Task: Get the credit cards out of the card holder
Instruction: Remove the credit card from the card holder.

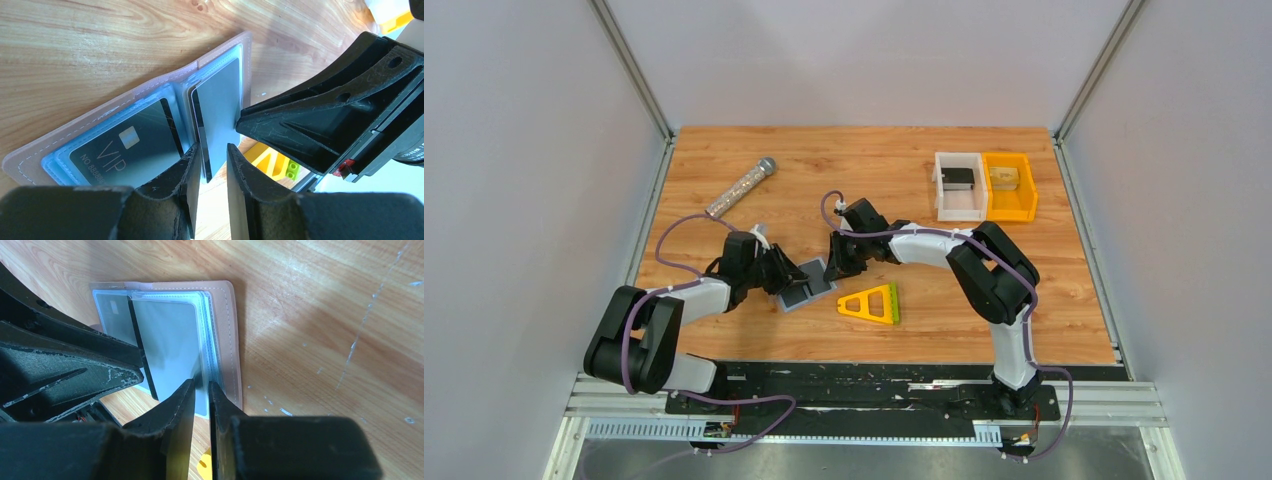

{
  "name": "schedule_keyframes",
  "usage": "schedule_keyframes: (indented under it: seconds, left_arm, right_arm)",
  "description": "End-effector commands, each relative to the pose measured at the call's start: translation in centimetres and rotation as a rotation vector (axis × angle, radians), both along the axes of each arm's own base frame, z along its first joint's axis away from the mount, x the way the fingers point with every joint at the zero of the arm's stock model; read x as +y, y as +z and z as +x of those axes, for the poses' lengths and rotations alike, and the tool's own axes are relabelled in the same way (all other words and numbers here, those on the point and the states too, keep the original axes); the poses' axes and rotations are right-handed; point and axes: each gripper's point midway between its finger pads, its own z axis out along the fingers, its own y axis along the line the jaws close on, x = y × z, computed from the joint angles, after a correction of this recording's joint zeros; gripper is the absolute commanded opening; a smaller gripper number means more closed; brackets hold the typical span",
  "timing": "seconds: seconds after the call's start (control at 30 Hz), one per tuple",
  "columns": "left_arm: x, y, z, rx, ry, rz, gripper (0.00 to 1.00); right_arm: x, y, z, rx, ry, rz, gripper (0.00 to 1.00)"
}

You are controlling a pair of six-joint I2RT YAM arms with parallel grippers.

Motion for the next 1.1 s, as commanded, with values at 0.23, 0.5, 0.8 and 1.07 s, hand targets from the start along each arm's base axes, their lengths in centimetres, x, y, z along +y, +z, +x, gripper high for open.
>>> schedule_keyframes:
  seconds: [0.23,0.5,0.8,1.07]
  left_arm:
    - [-0.7,1.3,0.6,-0.052,-0.011,-0.054,0.25]
    - [-1.0,1.0,0.6,-0.041,-0.010,-0.079,0.25]
    - [-0.8,1.0,0.7,-0.053,-0.006,-0.070,0.13]
    - [0.6,1.0,0.7,-0.049,0.038,0.016,0.00]
  right_arm:
    - [-0.5,-1.1,-0.6,0.014,-0.006,-0.030,0.18]
    - [-0.5,-1.1,-0.7,0.018,-0.006,-0.029,0.18]
    - [-0.7,-1.5,-0.6,0.021,-0.013,-0.038,0.18]
    - [-1.7,-2.0,-0.2,0.033,-0.054,-0.056,0.18]
